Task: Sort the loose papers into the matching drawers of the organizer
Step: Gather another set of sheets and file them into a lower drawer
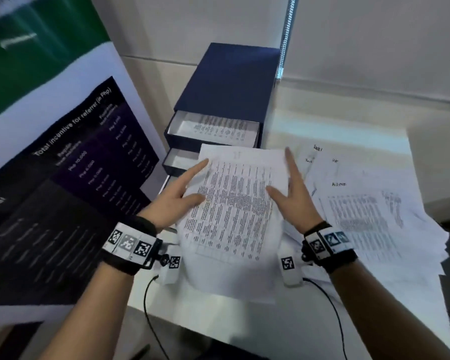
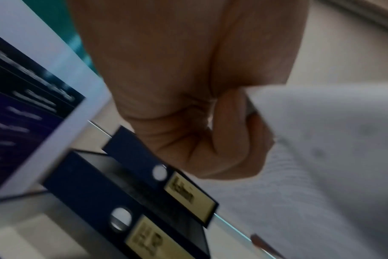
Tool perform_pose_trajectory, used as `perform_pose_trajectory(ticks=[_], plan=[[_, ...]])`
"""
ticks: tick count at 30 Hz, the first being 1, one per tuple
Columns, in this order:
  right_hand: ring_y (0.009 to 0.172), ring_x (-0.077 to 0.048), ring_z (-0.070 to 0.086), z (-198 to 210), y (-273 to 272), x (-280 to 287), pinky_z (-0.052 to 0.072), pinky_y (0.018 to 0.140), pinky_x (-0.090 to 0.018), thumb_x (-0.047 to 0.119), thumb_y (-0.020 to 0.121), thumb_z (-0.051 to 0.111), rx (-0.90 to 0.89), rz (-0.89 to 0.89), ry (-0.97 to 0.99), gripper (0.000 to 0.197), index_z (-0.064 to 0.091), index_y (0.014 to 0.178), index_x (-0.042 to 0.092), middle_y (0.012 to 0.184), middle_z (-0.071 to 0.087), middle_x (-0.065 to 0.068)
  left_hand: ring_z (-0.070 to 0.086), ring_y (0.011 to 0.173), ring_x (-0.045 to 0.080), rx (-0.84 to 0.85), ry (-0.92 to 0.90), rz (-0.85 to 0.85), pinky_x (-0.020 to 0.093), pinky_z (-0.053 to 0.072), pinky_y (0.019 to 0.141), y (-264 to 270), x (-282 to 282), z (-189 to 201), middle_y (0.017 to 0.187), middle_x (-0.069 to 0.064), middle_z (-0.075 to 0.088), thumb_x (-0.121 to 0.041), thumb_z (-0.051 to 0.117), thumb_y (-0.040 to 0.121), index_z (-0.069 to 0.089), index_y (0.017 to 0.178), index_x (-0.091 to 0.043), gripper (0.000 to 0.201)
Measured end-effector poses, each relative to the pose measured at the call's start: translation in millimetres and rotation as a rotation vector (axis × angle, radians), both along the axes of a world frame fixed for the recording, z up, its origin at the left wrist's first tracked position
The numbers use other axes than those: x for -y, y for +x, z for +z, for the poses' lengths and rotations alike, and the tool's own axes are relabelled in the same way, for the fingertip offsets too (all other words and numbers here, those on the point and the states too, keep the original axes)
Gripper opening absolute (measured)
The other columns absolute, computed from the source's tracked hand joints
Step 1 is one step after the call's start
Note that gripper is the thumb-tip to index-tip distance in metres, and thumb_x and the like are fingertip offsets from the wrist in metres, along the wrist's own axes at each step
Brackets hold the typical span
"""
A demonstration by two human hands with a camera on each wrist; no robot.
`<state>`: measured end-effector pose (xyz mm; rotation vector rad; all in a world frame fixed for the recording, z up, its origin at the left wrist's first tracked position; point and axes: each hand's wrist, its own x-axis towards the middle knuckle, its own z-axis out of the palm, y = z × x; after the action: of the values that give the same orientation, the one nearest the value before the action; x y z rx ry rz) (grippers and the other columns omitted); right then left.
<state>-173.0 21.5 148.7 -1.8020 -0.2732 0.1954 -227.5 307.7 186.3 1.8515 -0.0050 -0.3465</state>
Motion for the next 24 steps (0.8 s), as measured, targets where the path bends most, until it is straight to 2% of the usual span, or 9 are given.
perform_pose_trajectory(ticks=[2, 4, 7, 10, 13, 15, 17, 21, 24], plan=[[0.128, 0.014, 0.041, -13.2, -14.5, -39.6, 0.031, 0.112, -0.014, 0.009, 0.096, 0.06, -0.044, 0.085, -0.094, 0.053, 0.048, 0.143, 0.029, 0.144, 0.046, 0.019, 0.057, 0.126, 0.019, -0.122, 0.013, 0.068, 0.049, 0.042, 0.109, -19.5, -37.3, -2.3, 0.142, -0.003, 0.055, -0.012, 0.059, 0.09, 0.056, 0.134, -0.044, 0.053], [0.13, -0.002, 0.046, -35.6, -28.9, -72.4, 0.032, 0.115, -0.026, 0.011, 0.094, 0.063, -0.211, 0.148, -0.105, 0.04, 0.061, 0.132, 0.021, 0.141, 0.054, 0.008, 0.067, 0.11, 0.027, -0.268, -0.019, 0.137, 0.051, 0.047, 0.104, -39.5, -65.9, -5.0, 0.127, 0.009, 0.066, -0.005, 0.054, 0.095, 0.062, 0.127, -0.033, 0.044], [0.126, -0.014, 0.053, -58.1, -46.6, -106.0, 0.04, 0.107, -0.026, 0.007, 0.092, 0.065, -0.45, 0.157, -0.047, 0.037, 0.064, 0.129, 0.012, 0.138, 0.057, -0.002, 0.069, 0.107, 0.024, -0.29, -0.02, 0.174, 0.046, 0.048, 0.103, -63.7, -93.4, -15.3, 0.121, 0.009, 0.069, -0.004, 0.054, 0.097, 0.062, 0.126, -0.026, 0.037], [0.11, -0.024, 0.065, -66.0, -45.4, -117.3, 0.051, 0.097, -0.032, -0.001, 0.092, 0.061, -0.624, 0.002, 0.051, 0.036, 0.063, 0.127, 0.006, 0.125, 0.064, -0.011, 0.066, 0.111, 0.019, -0.276, -0.021, 0.205, 0.042, 0.046, 0.107, -75.2, -107.6, -42.3, 0.126, 0.006, 0.067, -0.018, 0.065, 0.093, 0.064, 0.122, -0.024, 0.03], [0.103, -0.022, 0.066, -70.7, -30.4, -113.8, 0.051, 0.099, -0.039, 0.011, 0.087, 0.067, -0.553, -0.157, -0.004, 0.023, 0.073, 0.107, 0.02, 0.121, 0.066, -0.011, 0.062, 0.116, 0.015, -0.259, 0.027, 0.203, 0.038, 0.042, 0.11, -75.6, -111.5, -71.0, 0.13, 0.002, 0.064, -0.017, 0.072, 0.088, 0.066, 0.115, -0.03, 0.031], [0.085, -0.016, 0.07, -65.3, -29.1, -109.9, 0.058, 0.078, -0.032, 0.017, 0.084, 0.072, -0.563, -0.166, 0.012, 0.014, 0.074, 0.097, 0.021, 0.107, 0.071, -0.012, 0.056, 0.124, 0.012, -0.189, 0.118, 0.242, 0.033, 0.038, 0.113, -68.4, -110.9, -86.2, 0.133, -0.003, 0.061, -0.017, 0.073, 0.088, 0.064, 0.121, -0.03, 0.036], [0.065, -0.013, 0.066, -54.6, -40.3, -109.9, 0.052, 0.061, -0.022, 0.01, 0.087, 0.072, -0.672, -0.042, 0.046, 0.014, 0.07, 0.101, 0.011, 0.084, 0.072, -0.008, 0.051, 0.129, 0.012, -0.122, 0.171, 0.319, 0.028, 0.033, 0.113, -58.9, -106.1, -93.1, 0.135, -0.003, 0.059, -0.017, 0.07, 0.09, 0.062, 0.129, -0.023, 0.04], [0.088, -0.019, 0.069, -55.9, -55.4, -105.2, 0.06, 0.07, -0.025, -0.008, 0.087, 0.065, -0.833, 0.171, 0.06, 0.029, 0.068, 0.113, 0.003, 0.109, 0.071, -0.007, 0.054, 0.12, 0.017, -0.105, 0.153, 0.454, 0.023, 0.038, 0.099, -38.2, -90.1, -100.8, 0.131, 0.001, 0.058, -0.023, 0.069, 0.091, 0.059, 0.132, -0.02, 0.042], [0.087, -0.02, 0.069, -64.5, -39.9, -110.4, 0.058, 0.066, -0.018, -0.013, 0.087, 0.061, -0.752, -0.088, 0.136, 0.027, 0.067, 0.111, -0.001, 0.12, 0.065, -0.019, 0.061, 0.065, 0.019, -0.282, 0.059, 0.541, 0.025, 0.052, 0.059, -22.1, -83.1, -106.5, 0.092, 0.013, 0.063, -0.021, 0.071, 0.089, 0.057, 0.126, -0.02, 0.04]])
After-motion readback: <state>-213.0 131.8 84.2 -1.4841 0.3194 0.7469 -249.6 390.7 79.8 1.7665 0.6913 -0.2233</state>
